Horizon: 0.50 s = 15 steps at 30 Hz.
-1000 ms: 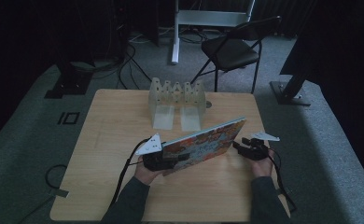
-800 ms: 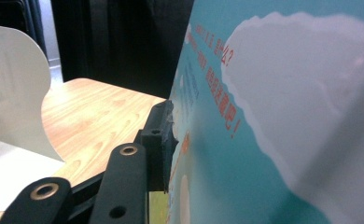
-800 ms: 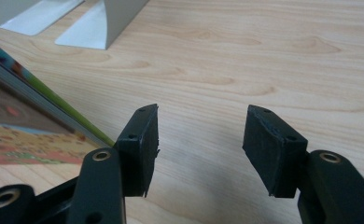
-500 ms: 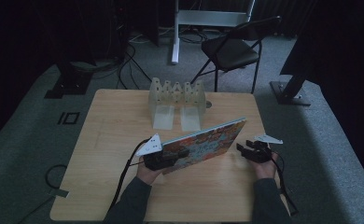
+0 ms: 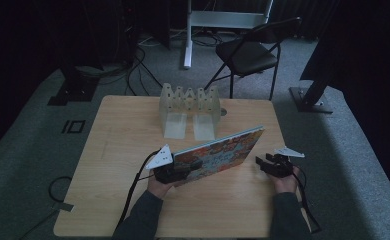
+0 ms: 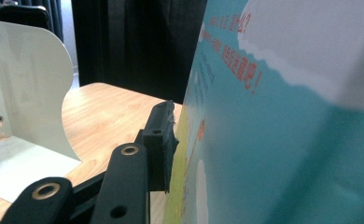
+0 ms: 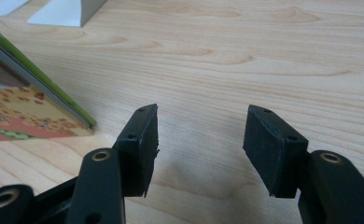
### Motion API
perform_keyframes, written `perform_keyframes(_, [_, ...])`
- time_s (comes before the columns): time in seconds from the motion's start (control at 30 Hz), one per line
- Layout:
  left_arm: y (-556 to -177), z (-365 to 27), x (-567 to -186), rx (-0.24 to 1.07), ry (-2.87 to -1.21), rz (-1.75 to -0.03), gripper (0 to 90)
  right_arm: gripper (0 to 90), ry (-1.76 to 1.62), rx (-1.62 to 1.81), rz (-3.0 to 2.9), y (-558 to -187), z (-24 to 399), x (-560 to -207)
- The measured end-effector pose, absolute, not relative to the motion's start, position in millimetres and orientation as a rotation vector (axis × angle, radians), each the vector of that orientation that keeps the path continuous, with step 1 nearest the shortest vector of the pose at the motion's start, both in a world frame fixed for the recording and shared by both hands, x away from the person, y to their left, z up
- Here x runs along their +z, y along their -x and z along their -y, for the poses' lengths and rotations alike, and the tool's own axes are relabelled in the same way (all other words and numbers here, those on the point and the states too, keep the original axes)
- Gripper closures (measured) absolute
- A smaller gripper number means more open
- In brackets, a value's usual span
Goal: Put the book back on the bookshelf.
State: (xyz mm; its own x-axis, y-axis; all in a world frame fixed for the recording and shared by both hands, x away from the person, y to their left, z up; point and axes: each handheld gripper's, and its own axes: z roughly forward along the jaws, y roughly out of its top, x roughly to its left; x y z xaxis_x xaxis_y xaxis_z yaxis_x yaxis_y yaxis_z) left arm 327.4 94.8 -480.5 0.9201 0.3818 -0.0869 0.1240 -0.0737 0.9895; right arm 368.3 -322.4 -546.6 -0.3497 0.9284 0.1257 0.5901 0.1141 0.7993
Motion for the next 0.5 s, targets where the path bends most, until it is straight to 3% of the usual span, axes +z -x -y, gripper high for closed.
perform_keyframes(0.3, [-330, -94, -494, 0.21, -1.645, -0.414, 58.5, 43.1, -1.437, 1.068, -1.994, -365, 322, -547])
perform_keyframes(0.5, [-329, -90, -496, 0.244, -1.675, -0.395, 68.1, 42.6, -1.445, 1.073, -1.996, -365, 323, -547])
